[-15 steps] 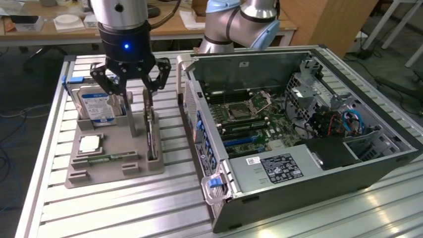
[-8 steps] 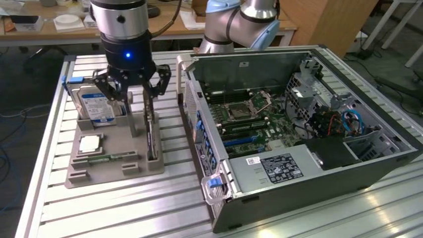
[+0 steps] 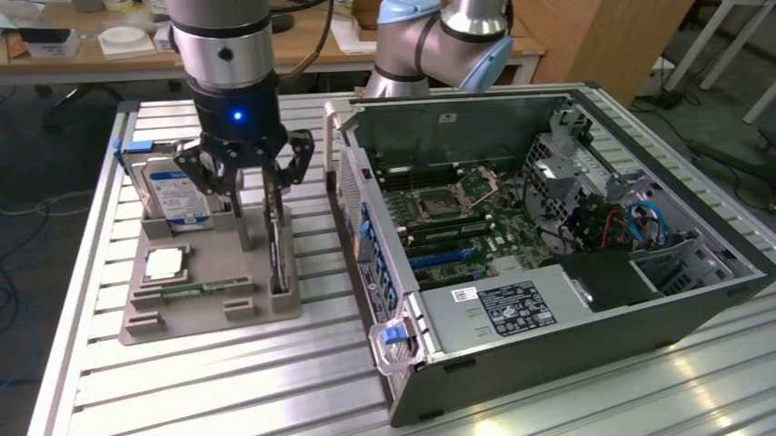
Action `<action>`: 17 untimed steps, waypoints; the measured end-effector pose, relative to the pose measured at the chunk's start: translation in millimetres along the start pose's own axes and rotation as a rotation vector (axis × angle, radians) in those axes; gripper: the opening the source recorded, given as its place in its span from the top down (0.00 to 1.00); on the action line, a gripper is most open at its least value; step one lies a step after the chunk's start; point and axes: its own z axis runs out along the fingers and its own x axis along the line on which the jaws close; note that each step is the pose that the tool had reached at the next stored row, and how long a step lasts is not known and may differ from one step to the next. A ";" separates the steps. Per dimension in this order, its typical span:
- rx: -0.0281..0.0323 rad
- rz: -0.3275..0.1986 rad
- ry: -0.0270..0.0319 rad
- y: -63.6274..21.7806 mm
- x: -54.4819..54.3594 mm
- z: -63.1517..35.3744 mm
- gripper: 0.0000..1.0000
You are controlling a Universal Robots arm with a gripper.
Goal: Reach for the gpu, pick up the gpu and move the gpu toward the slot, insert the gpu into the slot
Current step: 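Pick up the gpu and move the gpu toward the slot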
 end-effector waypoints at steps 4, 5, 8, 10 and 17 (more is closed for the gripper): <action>0.0000 0.000 0.0001 -1.0 0.1 7.3 0.47; 0.0000 0.001 0.0001 -1.1 0.2 9.1 0.47; 0.0000 0.001 0.0000 -2.2 -0.2 14.7 0.47; 0.0000 0.002 0.0000 -2.3 -1.7 18.2 0.47; 0.0004 0.019 -0.0009 -3.0 -2.9 30.1 0.47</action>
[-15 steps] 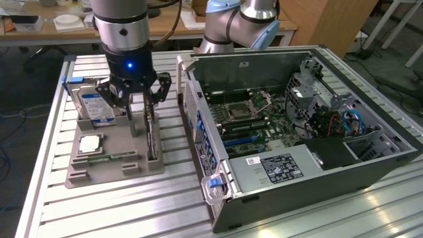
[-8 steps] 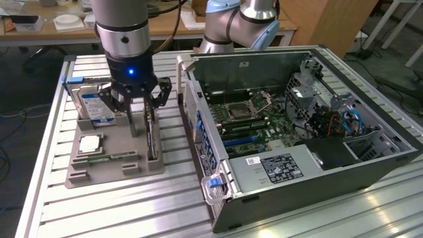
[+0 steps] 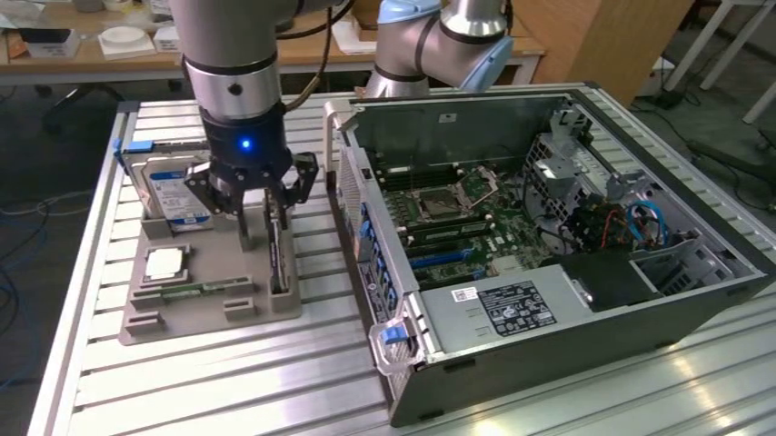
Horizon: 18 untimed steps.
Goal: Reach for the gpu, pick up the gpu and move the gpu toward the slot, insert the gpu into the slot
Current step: 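Pick up the gpu and move the gpu toward the slot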
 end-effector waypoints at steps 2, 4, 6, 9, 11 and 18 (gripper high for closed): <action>0.0003 0.027 -0.0009 -0.1 0.0 3.0 0.47; 0.0007 0.058 -0.0012 -0.1 0.0 6.4 0.47; 0.0008 0.068 -0.0013 0.0 -0.3 8.5 0.47; 0.0012 0.073 -0.0011 0.0 -2.7 10.8 0.47; 0.0011 0.075 -0.0013 0.0 -4.8 12.1 0.47; 0.0012 0.080 -0.0012 0.0 -5.2 23.2 0.47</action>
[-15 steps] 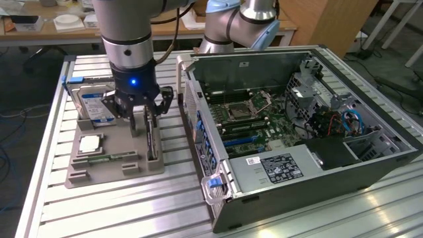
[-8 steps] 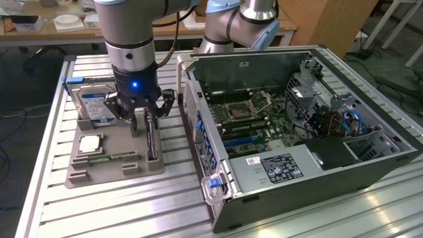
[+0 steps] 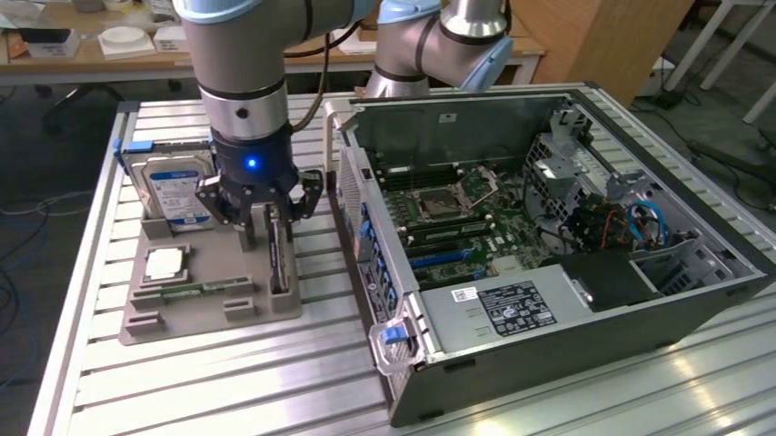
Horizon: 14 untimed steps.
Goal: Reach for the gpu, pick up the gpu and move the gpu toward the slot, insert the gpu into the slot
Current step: 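Pick up the gpu and move the gpu toward the slot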
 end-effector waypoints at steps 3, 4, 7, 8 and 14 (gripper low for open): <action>-0.0001 0.002 -0.0001 0.0 0.1 5.3 0.47; 0.0000 0.002 0.0000 0.0 0.1 6.8 0.47; 0.0000 0.002 0.0000 0.0 0.1 9.4 0.47; 0.0000 0.002 0.0000 0.0 0.1 9.4 0.47; 0.0001 0.002 0.0000 0.0 0.1 9.4 0.47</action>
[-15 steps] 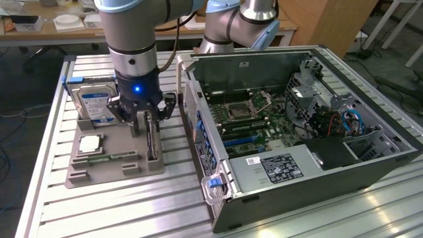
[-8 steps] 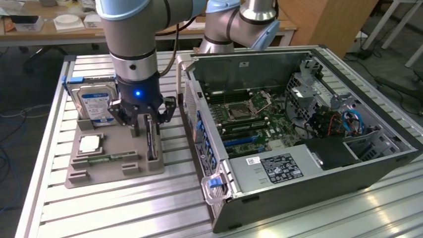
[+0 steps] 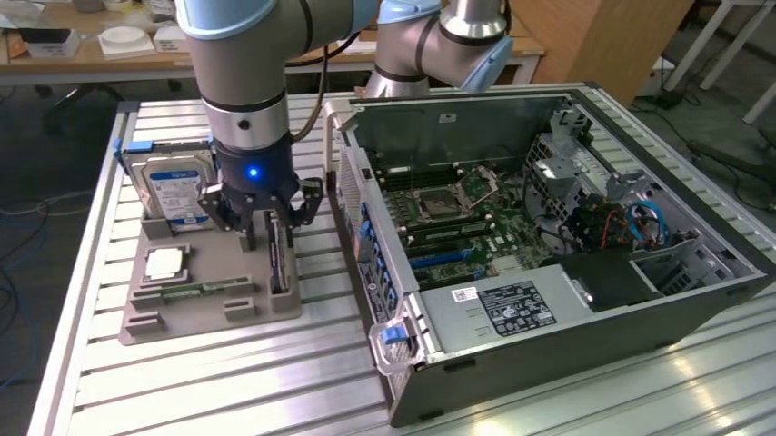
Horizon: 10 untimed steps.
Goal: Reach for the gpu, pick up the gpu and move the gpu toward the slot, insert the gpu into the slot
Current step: 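Pick up the gpu and move the gpu toward the slot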
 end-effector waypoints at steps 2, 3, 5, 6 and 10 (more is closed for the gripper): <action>0.0000 0.000 0.0000 0.0 0.0 0.0 0.47; 0.0000 0.000 0.0000 0.0 0.0 0.0 0.47; -0.0001 0.000 0.0000 0.0 0.0 0.2 0.47; -0.0001 0.000 -0.0001 0.1 -0.1 0.4 0.47; -0.0001 0.000 -0.0001 0.1 -0.7 0.6 0.47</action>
